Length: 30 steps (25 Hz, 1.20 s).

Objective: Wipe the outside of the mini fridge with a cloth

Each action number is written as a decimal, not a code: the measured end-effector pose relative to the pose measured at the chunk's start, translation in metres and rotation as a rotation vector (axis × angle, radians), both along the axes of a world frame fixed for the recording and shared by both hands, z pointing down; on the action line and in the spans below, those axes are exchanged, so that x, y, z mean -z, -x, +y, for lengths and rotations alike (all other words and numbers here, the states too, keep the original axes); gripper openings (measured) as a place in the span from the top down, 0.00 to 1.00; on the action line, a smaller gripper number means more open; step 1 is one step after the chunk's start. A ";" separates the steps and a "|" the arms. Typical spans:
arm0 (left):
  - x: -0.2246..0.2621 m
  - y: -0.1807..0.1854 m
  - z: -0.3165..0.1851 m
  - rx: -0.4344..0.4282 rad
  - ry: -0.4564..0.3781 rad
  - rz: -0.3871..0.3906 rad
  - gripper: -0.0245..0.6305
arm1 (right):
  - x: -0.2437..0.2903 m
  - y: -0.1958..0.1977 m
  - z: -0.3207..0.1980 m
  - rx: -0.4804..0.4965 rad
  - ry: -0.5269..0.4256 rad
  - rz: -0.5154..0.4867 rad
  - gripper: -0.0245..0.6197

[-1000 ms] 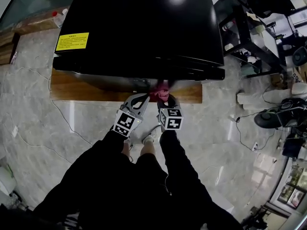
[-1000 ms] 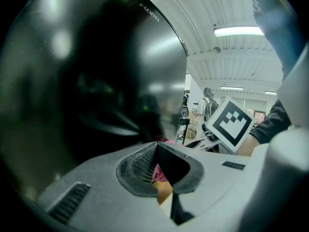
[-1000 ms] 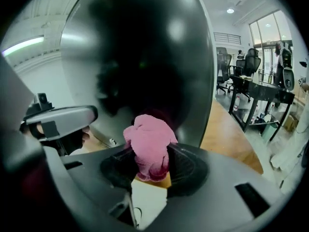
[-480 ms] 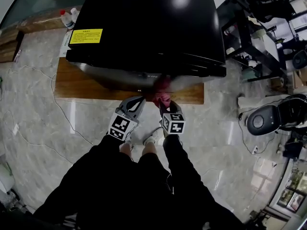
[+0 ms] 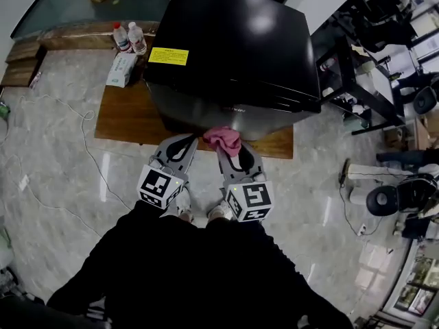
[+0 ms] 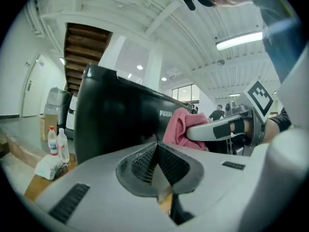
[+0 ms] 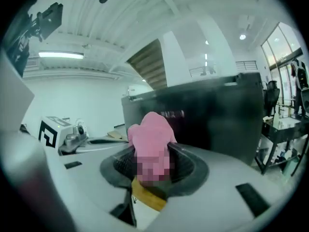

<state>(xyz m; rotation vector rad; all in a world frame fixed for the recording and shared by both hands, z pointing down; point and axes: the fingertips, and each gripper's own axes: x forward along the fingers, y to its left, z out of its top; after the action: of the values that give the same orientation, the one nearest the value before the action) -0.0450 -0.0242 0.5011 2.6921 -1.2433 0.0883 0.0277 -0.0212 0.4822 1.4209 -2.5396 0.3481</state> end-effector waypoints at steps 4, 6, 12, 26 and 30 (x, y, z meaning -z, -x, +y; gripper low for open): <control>0.043 0.030 0.001 0.052 -0.059 0.007 0.95 | 0.039 0.034 -0.010 0.014 -0.066 -0.011 0.73; 0.056 0.040 0.000 0.069 -0.079 0.009 0.95 | 0.042 0.044 -0.018 -0.004 -0.072 -0.008 0.73; 0.068 0.059 -0.009 0.095 -0.108 0.002 0.95 | 0.032 0.060 -0.042 -0.072 -0.065 0.022 0.73; -0.014 0.058 -0.033 0.073 -0.017 -0.015 0.95 | -0.066 0.070 -0.054 -0.092 0.050 0.079 0.73; -0.047 0.052 -0.037 0.067 0.024 -0.027 0.95 | -0.101 0.071 -0.057 -0.083 0.099 0.098 0.73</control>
<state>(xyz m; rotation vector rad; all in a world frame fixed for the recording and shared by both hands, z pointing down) -0.0969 -0.0610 0.5482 2.6350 -1.3296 0.1297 -0.0430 -0.0778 0.5834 1.4717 -2.3578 0.4019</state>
